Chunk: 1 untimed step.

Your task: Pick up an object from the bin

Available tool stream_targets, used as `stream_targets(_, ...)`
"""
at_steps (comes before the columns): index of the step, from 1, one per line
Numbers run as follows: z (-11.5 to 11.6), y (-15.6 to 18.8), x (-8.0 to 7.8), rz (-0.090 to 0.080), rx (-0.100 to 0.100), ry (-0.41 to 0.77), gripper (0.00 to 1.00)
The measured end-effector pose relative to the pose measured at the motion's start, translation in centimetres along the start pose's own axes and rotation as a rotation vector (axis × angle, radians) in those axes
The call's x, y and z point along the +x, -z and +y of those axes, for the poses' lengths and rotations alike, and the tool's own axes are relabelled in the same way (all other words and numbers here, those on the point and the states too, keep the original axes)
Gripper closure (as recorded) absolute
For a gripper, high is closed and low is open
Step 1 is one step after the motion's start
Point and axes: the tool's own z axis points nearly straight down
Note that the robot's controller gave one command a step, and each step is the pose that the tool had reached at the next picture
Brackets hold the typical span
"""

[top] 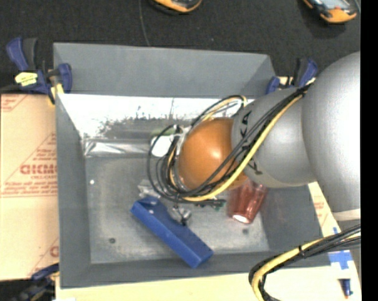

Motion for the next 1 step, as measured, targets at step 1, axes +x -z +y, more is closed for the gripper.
stream_targets(1,0.0,0.04,0.0,0.0,0.0,0.0,1.0)
